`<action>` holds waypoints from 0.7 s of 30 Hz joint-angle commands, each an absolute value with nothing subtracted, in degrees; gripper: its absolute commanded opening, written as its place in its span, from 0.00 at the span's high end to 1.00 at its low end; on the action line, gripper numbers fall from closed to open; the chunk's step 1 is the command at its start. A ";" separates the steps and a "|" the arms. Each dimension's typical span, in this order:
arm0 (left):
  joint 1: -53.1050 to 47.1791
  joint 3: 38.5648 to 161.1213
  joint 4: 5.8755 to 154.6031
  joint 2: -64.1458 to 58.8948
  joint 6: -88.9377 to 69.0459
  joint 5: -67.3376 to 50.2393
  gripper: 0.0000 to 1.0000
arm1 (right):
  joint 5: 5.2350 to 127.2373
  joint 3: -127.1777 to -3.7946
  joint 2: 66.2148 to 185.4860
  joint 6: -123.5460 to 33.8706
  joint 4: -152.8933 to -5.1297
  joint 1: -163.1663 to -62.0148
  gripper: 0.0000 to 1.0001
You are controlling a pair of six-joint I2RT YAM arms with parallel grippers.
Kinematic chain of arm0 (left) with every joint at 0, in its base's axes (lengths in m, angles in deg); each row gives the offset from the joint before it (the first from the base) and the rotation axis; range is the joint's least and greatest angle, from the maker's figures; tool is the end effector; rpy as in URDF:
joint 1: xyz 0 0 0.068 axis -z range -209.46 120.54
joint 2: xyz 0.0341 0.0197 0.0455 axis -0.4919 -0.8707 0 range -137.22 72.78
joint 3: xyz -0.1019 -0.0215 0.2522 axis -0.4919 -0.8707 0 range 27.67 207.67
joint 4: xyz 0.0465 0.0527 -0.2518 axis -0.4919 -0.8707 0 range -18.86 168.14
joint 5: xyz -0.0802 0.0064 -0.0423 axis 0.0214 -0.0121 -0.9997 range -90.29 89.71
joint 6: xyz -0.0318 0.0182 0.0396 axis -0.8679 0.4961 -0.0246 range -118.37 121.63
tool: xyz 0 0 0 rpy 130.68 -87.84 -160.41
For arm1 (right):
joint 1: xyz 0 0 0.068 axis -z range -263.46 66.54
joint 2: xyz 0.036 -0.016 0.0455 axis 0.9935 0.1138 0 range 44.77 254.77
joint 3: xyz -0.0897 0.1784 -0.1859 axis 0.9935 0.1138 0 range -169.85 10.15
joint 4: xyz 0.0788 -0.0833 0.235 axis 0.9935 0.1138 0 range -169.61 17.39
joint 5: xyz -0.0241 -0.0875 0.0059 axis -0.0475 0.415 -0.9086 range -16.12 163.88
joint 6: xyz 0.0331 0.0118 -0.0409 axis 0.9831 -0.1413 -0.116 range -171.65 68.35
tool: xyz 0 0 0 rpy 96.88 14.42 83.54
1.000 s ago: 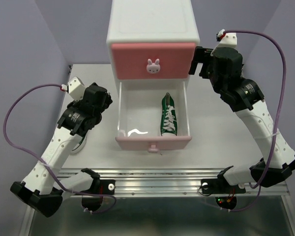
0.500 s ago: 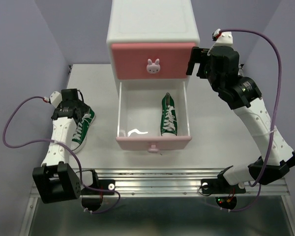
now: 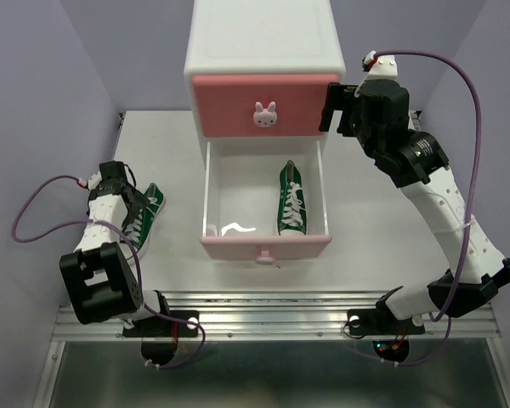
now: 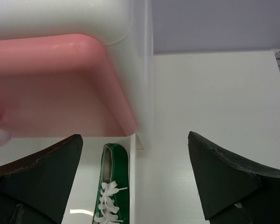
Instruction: Place and organize the shoes in the shoe cabinet
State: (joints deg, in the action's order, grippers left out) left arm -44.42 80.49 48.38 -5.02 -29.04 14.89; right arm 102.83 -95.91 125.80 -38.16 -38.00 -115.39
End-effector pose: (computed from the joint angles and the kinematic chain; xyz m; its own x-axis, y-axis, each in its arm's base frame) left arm 0.2625 0.0798 0.2340 -0.4770 -0.6370 -0.6056 -0.7422 0.6610 -0.1106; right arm 0.2436 0.1316 0.5023 -0.2516 0.0838 -0.9642 -0.0105 0.9959 0.0893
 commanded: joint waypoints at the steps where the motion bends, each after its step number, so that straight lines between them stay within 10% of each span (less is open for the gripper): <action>1: -44.32 79.09 50.53 -6.84 -30.00 11.14 0.01 | 102.53 -97.52 125.37 -37.94 -39.00 -115.19 0.00; 21: -44.32 84.46 51.85 -8.69 -35.45 11.14 0.01 | 103.06 -96.90 125.63 -35.75 -38.47 -115.19 0.00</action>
